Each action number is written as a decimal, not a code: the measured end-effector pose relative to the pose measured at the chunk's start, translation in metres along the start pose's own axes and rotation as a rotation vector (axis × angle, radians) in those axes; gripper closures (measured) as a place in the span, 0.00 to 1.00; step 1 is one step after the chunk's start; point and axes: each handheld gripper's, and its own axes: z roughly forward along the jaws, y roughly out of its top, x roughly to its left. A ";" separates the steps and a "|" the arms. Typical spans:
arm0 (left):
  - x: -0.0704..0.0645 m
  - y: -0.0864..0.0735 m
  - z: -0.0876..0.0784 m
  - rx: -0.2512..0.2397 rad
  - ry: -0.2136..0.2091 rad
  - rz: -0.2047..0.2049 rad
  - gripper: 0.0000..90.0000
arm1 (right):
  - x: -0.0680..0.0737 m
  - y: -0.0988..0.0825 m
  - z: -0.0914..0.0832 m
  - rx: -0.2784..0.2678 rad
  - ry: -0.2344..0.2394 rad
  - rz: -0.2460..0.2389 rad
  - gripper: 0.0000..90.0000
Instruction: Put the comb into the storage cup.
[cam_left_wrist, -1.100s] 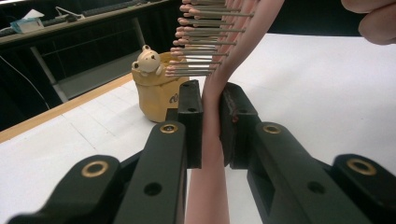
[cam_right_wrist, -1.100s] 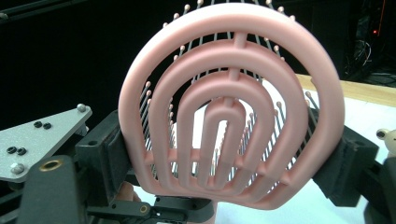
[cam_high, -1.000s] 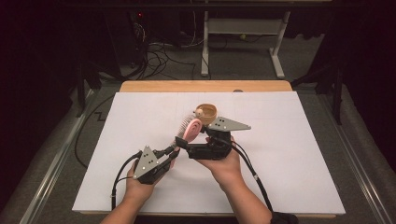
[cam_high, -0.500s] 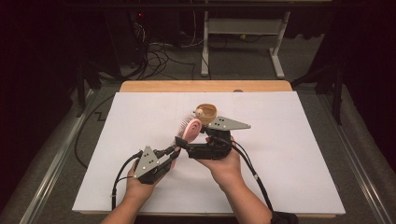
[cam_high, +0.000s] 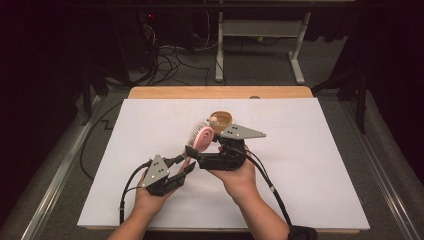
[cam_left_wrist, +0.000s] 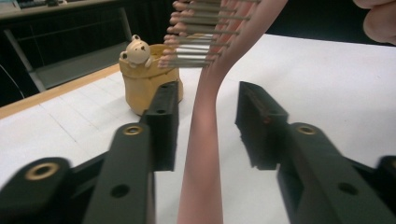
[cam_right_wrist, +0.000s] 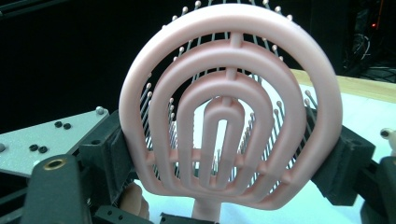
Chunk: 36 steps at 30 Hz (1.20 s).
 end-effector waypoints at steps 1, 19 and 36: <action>0.001 0.000 0.000 0.003 -0.006 -0.012 0.62 | -0.001 0.000 0.000 0.000 -0.002 0.000 0.23; 0.018 -0.007 -0.006 0.020 -0.013 -0.096 0.30 | -0.012 0.003 -0.018 -0.016 -0.051 -0.010 0.23; 0.039 -0.017 -0.008 0.053 0.020 -0.127 0.00 | -0.027 0.003 -0.040 -0.032 -0.106 -0.023 0.23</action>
